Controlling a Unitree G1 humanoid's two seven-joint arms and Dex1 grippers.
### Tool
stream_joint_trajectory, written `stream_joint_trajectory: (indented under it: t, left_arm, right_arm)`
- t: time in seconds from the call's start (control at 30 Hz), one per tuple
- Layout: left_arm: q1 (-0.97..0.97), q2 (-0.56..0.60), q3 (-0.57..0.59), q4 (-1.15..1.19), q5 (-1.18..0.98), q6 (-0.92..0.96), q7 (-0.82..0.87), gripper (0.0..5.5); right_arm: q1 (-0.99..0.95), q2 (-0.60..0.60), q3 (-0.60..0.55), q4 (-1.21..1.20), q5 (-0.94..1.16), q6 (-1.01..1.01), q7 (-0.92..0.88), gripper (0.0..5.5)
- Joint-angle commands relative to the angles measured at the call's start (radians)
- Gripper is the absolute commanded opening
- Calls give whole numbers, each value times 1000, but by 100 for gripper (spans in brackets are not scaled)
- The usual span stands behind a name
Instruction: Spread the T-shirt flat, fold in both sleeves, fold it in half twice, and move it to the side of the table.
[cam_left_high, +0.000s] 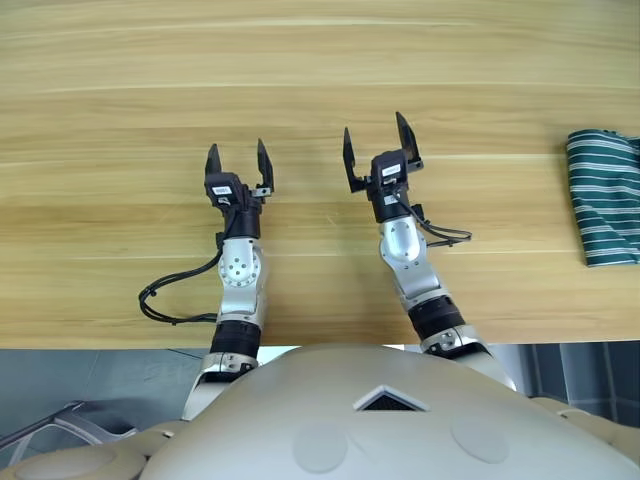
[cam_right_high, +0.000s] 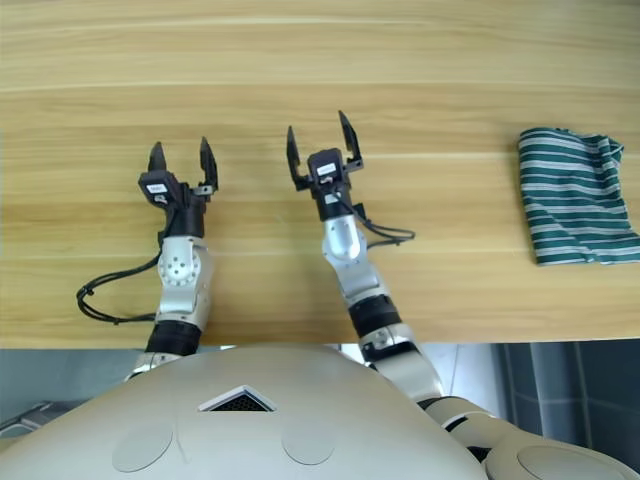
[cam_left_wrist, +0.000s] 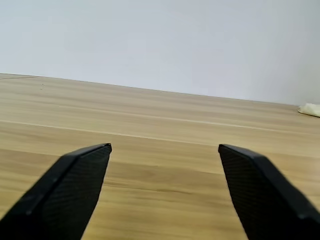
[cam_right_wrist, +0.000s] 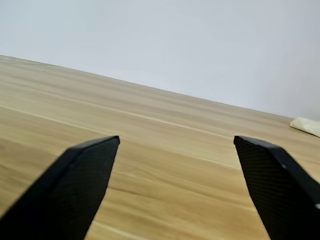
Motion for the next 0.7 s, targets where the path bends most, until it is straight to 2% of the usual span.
stream_joint_trajectory:
  t: [0.03, 0.2, 0.53, 0.7]
  left_arm:
    - [-21, -16, -19, 16, 19, -32, -7, 402]
    - [-76, 0, 4, 90, 93, -43, 73, 402]
    - [-183, -14, 4, 221, 86, -35, 67, 402]
    - [-202, -10, 10, 245, 131, -47, 137, 402]
  right_arm:
    - [-14, -24, -34, 18, -45, -19, -60, 392]
    - [-24, -57, -66, 28, -68, -34, -86, 392]
    - [-82, -66, -83, 144, -81, -99, -117, 392]
    - [-97, -74, -94, 171, -80, -124, -127, 392]
